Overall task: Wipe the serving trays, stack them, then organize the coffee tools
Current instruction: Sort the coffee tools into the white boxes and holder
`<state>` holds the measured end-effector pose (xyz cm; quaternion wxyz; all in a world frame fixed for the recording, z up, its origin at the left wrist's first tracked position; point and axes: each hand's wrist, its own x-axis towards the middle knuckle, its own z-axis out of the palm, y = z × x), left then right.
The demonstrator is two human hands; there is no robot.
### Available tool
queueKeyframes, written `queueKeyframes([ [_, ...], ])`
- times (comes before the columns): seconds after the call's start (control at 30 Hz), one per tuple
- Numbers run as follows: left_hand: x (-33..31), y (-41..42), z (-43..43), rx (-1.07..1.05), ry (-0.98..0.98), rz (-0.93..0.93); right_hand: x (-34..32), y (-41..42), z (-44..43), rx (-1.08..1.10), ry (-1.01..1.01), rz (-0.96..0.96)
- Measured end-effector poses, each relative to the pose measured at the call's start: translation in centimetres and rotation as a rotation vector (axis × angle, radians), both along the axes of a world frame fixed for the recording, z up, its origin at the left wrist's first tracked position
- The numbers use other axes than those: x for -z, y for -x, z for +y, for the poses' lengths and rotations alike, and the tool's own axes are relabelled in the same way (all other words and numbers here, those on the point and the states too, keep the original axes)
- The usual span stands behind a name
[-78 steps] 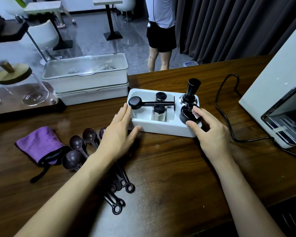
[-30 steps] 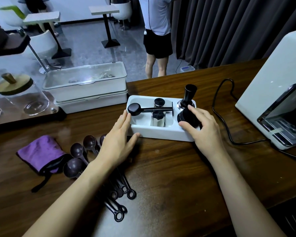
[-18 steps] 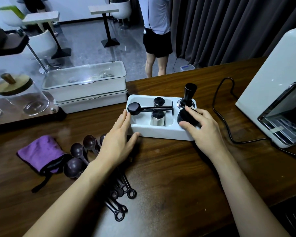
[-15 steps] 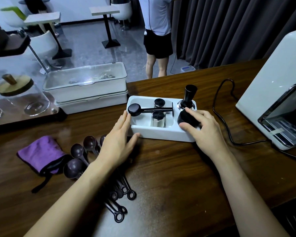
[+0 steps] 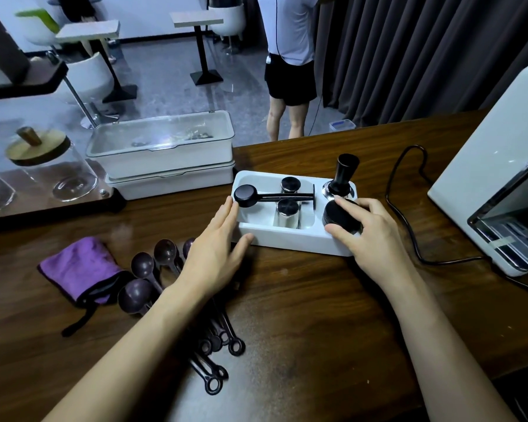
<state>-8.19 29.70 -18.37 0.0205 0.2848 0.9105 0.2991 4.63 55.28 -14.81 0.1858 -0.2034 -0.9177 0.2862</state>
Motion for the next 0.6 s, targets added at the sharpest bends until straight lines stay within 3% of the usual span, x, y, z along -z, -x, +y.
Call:
queueKeyframes([
  [0.13,-0.4,-0.2,-0.2,0.014,-0.024,-0.013,1.3,-0.5,-0.1,-0.022,0.011,0.026],
  [0.33,-0.8,-0.1,-0.5,-0.037,-0.059,-0.044,3.1,-1.7,-1.0,0.002,0.216,0.12],
  [0.47,-1.1,0.6,-0.8,-0.085,-0.025,-0.092,4.5,-2.1,-1.0,0.079,0.372,0.118],
  [0.6,-1.5,1.3,-0.8,-0.113,-0.019,-0.127,5.0,-2.1,-0.9,0.113,0.393,0.074],
])
